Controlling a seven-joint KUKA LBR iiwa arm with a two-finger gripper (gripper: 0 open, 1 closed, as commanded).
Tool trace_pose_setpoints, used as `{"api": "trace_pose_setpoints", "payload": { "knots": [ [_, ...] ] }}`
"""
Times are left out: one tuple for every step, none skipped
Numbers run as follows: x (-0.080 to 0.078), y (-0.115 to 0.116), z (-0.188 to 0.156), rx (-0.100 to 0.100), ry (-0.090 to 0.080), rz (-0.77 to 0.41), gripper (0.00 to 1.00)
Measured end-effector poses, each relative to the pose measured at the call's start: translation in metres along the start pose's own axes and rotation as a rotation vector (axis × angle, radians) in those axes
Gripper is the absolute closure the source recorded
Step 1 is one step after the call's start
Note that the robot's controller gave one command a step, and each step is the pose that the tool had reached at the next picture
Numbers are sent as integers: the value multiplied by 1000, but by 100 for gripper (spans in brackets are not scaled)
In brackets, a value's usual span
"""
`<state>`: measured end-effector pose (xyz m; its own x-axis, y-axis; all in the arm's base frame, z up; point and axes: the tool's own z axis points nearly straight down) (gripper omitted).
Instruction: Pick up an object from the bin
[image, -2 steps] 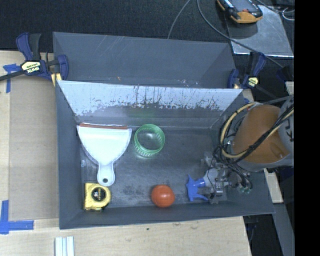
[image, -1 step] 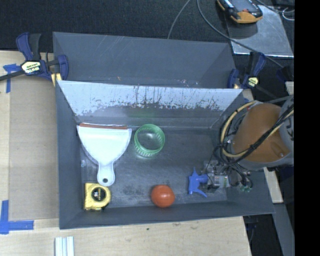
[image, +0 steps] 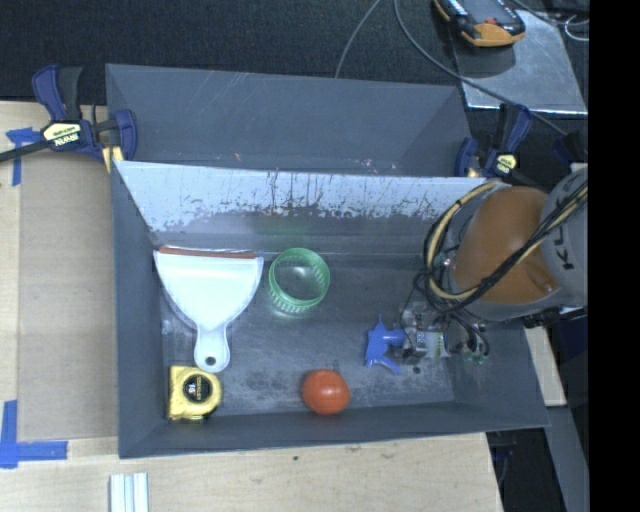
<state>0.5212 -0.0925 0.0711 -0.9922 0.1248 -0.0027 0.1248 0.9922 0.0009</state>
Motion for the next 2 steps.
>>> {"api": "trace_pose_setpoints", "payload": {
  "knots": [
    [-43,18,-12,0,-8,10,100],
    [-42,6,-161,3,-20,-207,100]
  ]
}}
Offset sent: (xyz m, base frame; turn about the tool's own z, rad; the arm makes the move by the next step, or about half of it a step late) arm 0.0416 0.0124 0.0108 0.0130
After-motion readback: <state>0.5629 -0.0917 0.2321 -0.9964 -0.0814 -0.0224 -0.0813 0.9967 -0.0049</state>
